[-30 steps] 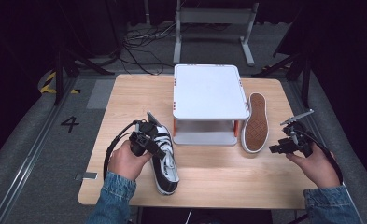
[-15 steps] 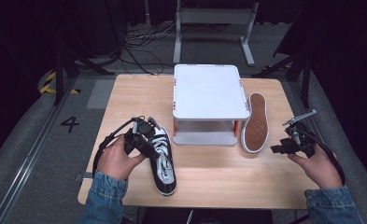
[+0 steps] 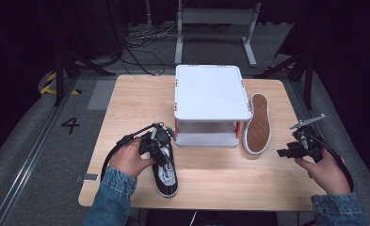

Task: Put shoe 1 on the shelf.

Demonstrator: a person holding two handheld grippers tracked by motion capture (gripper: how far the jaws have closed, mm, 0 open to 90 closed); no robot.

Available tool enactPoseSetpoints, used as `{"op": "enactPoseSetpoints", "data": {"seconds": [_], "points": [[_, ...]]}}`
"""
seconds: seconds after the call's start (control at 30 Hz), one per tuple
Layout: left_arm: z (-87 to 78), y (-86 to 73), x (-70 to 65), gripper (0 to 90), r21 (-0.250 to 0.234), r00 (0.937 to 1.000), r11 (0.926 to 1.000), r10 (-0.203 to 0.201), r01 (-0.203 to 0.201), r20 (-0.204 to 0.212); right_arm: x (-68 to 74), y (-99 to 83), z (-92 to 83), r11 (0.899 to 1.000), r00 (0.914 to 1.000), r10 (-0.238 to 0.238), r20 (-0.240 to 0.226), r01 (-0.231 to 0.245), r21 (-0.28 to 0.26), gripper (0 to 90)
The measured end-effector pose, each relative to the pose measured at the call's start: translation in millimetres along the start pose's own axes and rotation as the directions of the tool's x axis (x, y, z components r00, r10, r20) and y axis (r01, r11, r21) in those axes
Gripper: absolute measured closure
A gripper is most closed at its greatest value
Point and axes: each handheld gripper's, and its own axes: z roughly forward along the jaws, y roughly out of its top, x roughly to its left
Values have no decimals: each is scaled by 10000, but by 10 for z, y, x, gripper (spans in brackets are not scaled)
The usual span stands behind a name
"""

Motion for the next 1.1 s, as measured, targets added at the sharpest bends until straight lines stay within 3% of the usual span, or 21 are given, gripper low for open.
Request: {"op": "enactPoseSetpoints", "data": {"seconds": [0.07,0.13,0.3,0.37,0.5,0.67,0.77,0.97,1.1], "points": [[27,64,-31,317,-19,9988,9990,443,-443,-217,-3,-27,3,10000,10000,42,-13,-42,36,445],[56,106,-30,376,194,9964,9973,713,-705,-457,-3,-53,0,10000,10000,15,-12,-15,76,443],[-8,59,54,725,-86,9992,9992,396,-396,47,-26,-120,-35,9998,9997,192,117,-193,70,443],[-28,36,83,760,-153,9994,9995,266,-262,237,-34,-128,-39,9998,9997,205,126,-206,63,444],[-66,-2,139,784,-305,9983,9995,-90,108,584,-32,-117,-35,9998,9997,182,130,-183,53,443],[-172,-76,195,805,-560,9972,9968,-536,565,526,-4,-66,-11,9999,10000,73,52,-73,69,442],[-297,-154,239,810,-982,9952,9913,-833,881,519,-5,-30,-6,10000,10000,5,47,-5,5,442],[-521,-203,254,814,-1266,9928,9853,-1096,1150,487,24,41,28,9999,9999,-129,5,129,19,442],[-721,-240,281,814,-1547,9853,9732,-1661,1702,386,44,78,51,9998,9998,-210,-54,210,25,442]]}}
